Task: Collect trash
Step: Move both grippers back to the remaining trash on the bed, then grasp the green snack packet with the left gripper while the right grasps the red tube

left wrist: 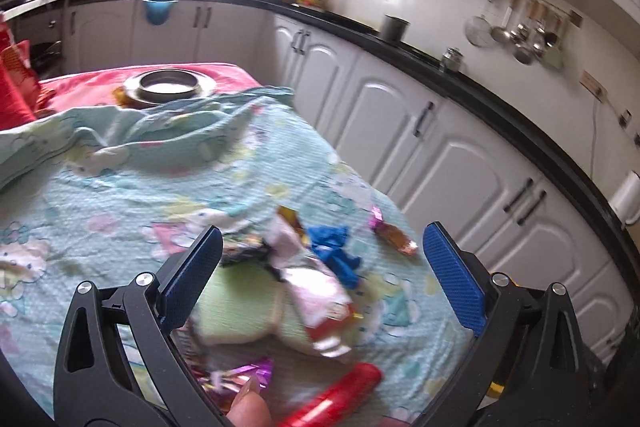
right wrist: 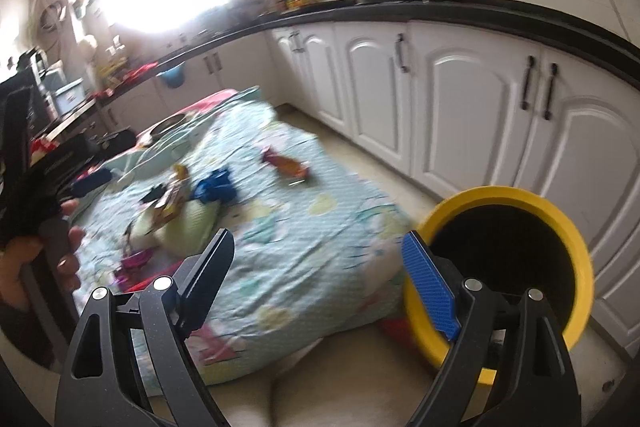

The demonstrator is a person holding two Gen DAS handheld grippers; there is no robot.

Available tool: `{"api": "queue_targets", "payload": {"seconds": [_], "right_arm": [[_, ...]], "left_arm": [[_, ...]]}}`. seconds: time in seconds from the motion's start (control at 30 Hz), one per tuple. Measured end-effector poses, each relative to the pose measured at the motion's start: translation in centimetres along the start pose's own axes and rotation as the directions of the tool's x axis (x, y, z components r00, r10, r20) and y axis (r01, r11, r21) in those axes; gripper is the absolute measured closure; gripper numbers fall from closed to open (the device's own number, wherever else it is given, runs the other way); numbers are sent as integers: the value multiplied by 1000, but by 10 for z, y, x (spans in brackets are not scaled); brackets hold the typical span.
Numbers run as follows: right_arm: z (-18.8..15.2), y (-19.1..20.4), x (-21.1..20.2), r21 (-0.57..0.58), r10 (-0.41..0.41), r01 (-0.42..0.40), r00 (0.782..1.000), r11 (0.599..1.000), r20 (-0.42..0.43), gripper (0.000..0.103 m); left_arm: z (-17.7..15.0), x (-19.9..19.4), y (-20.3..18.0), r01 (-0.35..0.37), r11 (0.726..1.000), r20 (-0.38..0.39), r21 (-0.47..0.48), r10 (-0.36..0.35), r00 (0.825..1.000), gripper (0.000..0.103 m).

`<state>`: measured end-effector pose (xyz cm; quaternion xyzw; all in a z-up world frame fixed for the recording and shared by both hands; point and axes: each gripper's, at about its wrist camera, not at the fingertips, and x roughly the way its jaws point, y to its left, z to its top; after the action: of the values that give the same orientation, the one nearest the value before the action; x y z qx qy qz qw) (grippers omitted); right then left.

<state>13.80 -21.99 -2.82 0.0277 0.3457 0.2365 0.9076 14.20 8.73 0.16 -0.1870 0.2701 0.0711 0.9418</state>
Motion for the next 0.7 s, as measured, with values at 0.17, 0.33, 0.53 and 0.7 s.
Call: {"api": "queue_targets", "payload": {"seconds": [0.17,0.33,0.53,0.7], "right_arm": [[0,31,10,-17,64,-64,997,998,-37,20],[-6,66,23,-67,108,-113,991,991,-76,20],[-15,95,43,-92,131,-143,983,985,-131,20],[-21,97,63,-18,138,-144,972,989,-190,20]], "left_arm": [[1,2,29,-47,998,4,-44,47,999,11],[-2,4,46,-65,996,-1,-69,65,998,14],[-6,13,60,-63,996,-45,-67,60,997,27],[-9,22,70,-44,998,-94,-46,39,995,40]]}}
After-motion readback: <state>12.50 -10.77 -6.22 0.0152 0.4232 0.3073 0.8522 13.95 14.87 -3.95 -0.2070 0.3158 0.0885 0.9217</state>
